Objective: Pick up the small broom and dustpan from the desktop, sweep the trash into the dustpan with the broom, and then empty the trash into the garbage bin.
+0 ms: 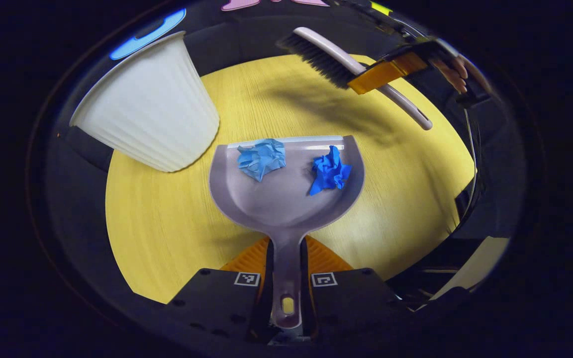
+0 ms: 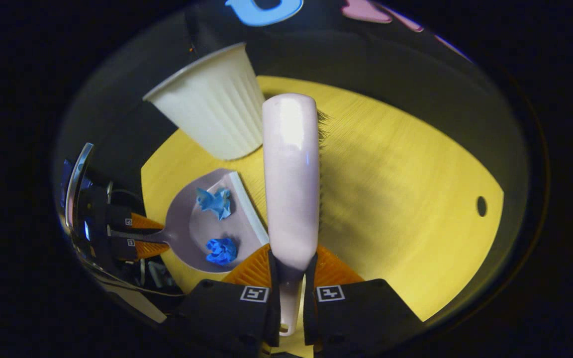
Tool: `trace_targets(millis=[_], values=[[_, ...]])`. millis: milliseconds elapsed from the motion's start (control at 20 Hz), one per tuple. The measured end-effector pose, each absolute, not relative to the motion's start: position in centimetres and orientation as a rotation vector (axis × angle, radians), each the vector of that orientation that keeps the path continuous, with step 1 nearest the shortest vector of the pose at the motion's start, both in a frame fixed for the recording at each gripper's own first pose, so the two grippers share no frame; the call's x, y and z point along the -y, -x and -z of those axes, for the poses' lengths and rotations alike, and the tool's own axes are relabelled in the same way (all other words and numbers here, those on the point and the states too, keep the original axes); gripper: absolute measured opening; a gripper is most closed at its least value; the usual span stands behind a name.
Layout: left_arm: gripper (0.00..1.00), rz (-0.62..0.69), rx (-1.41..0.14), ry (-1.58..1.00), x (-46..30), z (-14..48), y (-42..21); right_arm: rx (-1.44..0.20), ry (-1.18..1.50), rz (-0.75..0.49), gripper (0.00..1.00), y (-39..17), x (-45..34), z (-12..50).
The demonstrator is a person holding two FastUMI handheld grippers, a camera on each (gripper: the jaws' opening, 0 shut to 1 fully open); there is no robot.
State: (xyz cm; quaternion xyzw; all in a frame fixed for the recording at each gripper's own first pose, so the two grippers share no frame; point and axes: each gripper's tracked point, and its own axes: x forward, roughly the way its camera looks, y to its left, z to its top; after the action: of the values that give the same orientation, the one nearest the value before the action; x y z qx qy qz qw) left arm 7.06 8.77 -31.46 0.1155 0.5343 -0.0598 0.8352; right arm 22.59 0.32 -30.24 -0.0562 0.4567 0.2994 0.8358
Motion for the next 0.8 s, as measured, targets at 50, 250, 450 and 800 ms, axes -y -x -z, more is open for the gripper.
trace_targets(millis=[50, 250, 450, 800], values=[[0.21, 0.122, -1.082, -0.236, -8.5, 31.2, -7.4, -0.873, 0.065, -0.577, 0.2, -22.5, 0.6, 29.1], [0.22, 0.118, -0.933, -0.139, -7.9, 28.0, -7.4, -0.702, -0.203, -0.431, 0.2, -20.3, 2.0, 29.2], [0.21, 0.157, -0.756, -0.162, -8.1, 23.6, -7.5, -0.639, -0.243, -0.342, 0.2, -18.3, 0.6, 37.3], [0.21, 0.136, -0.569, -0.157, -8.3, 19.2, -7.1, -0.64, -0.28, -0.297, 0.2, -17.7, -2.6, 47.2]])
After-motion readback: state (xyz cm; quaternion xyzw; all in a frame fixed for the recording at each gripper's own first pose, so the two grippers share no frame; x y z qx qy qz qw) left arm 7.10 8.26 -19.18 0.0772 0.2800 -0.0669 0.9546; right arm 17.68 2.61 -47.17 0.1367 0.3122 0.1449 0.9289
